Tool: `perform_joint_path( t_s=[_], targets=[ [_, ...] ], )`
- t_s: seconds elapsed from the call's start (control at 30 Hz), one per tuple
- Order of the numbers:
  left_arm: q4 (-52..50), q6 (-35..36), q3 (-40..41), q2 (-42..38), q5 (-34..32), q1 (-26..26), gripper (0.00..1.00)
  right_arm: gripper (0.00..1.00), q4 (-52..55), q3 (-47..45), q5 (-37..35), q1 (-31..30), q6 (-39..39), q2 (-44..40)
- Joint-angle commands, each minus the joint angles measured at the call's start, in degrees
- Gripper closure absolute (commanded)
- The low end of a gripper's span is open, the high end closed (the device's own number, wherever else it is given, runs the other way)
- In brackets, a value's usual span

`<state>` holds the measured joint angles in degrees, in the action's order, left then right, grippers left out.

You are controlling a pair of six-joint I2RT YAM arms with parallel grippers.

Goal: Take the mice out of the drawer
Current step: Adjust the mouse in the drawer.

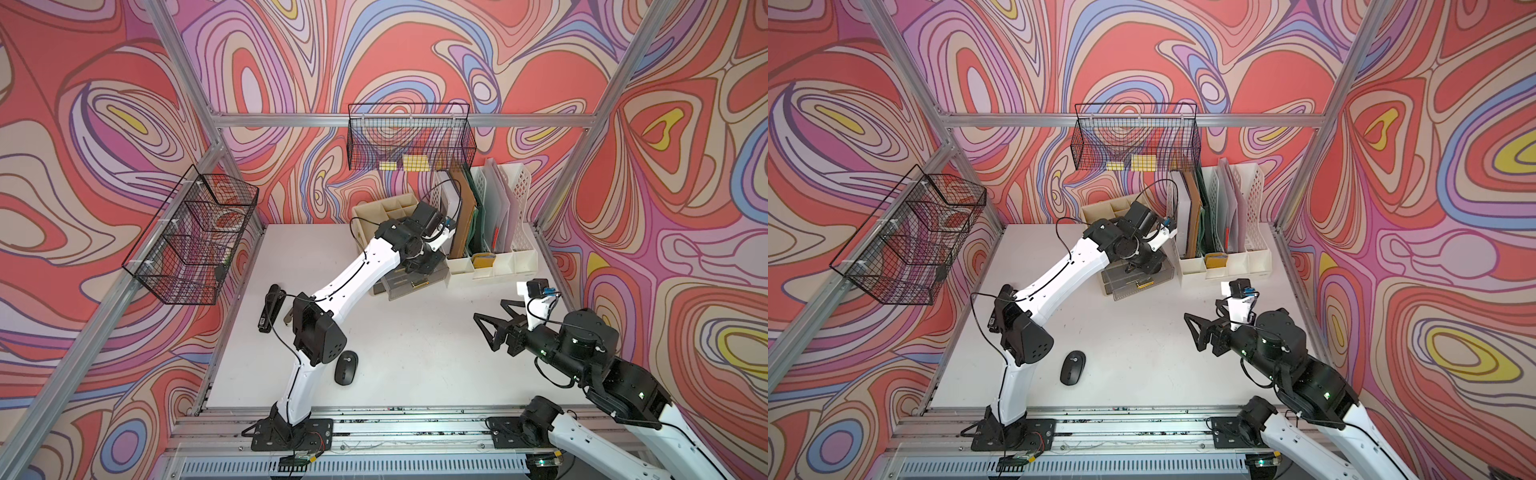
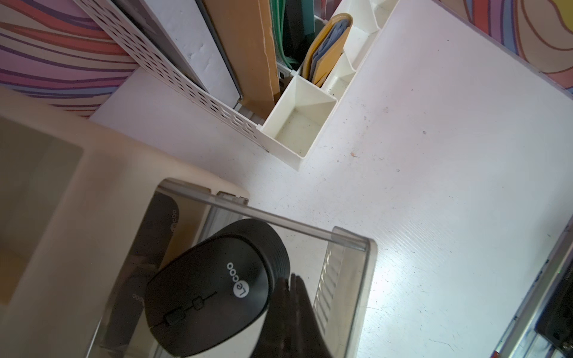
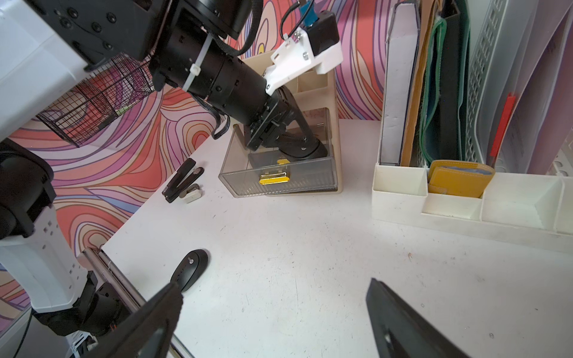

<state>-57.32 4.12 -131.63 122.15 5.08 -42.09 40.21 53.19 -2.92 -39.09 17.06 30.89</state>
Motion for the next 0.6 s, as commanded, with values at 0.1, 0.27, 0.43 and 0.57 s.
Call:
perform_joint_path(
  t_s=[0.1, 0.27, 0.43, 0.57],
  targets=[
    [5.3, 4.8, 1.1, -0.5, -6.8, 0.0, 1.0, 0.03, -1.5, -1.3, 1.0, 0.0, 0.7, -0.2],
    [7.1, 6.8, 1.2, 1.0, -10.1, 0.1, 1.0, 0.03, -1.2, -1.2, 0.9, -0.1, 0.8, -0.4],
    [7.8, 7.3, 1.2, 2.0, -11.4, 0.7, 1.0, 0.03, -0.7, -0.9, 0.5, 0.0, 0.7, -0.8],
    [7.3, 7.9, 1.1, 2.7, -11.6, 1.2, 1.0, 0.02, -0.6, -0.9, 0.5, 0.0, 0.8, -0.9]
  ],
)
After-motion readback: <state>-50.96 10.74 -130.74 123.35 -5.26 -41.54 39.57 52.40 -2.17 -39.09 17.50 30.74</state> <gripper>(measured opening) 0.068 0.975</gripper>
